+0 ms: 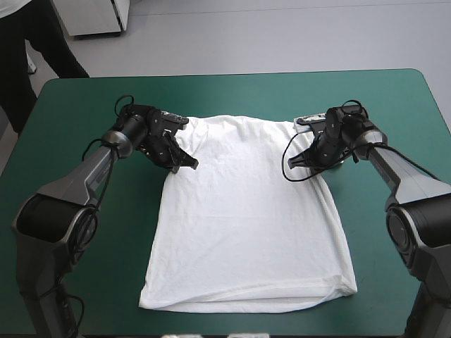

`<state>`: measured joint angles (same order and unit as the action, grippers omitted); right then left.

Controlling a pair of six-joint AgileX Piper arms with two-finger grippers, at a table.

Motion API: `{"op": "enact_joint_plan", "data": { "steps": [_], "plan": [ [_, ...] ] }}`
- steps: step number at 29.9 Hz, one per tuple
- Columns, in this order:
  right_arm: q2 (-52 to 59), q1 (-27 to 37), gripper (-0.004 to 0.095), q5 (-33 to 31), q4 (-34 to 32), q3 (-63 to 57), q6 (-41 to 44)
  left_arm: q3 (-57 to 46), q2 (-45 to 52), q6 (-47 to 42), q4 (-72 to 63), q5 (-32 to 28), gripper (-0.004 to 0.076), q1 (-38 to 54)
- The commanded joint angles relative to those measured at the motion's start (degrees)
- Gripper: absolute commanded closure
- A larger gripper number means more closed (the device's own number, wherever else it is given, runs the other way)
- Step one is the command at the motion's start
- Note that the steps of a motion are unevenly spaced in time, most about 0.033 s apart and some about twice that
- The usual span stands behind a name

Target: Fold the cloth

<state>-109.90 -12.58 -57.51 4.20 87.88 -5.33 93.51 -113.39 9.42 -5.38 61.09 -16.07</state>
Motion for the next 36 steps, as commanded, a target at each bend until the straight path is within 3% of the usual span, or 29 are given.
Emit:
{"op": "enact_joint_plan", "data": {
  "steps": [1,8,20,29,36],
  "plan": [
    [6.6,-0.2,0.0921,-0.9,0.4,4.0,0.4,2.5,8.0,-0.9,-0.7,1.6,0.0734,-0.3],
    [14.0,-0.2,0.0921,-3.6,0.3,6.1,0.4,2.5,17.6,-0.9,-0.9,5.4,0.0734,-0.3],
    [28.7,-0.2,0.0921,-5.4,-1.8,6.1,2.1,4.9,35.4,-0.9,-1.2,5.7,0.0734,-0.3],
    [34.4,-0.2,0.0921,-4.4,-0.6,9.9,2.6,10.3,39.7,-0.9,-7.6,5.3,0.0734,-0.3],
    [33.9,-0.2,0.0921,-1.1,-0.7,19.2,2.6,14.9,39.8,-0.8,-9.0,-0.9,0.0734,-0.3]
  ]
}}
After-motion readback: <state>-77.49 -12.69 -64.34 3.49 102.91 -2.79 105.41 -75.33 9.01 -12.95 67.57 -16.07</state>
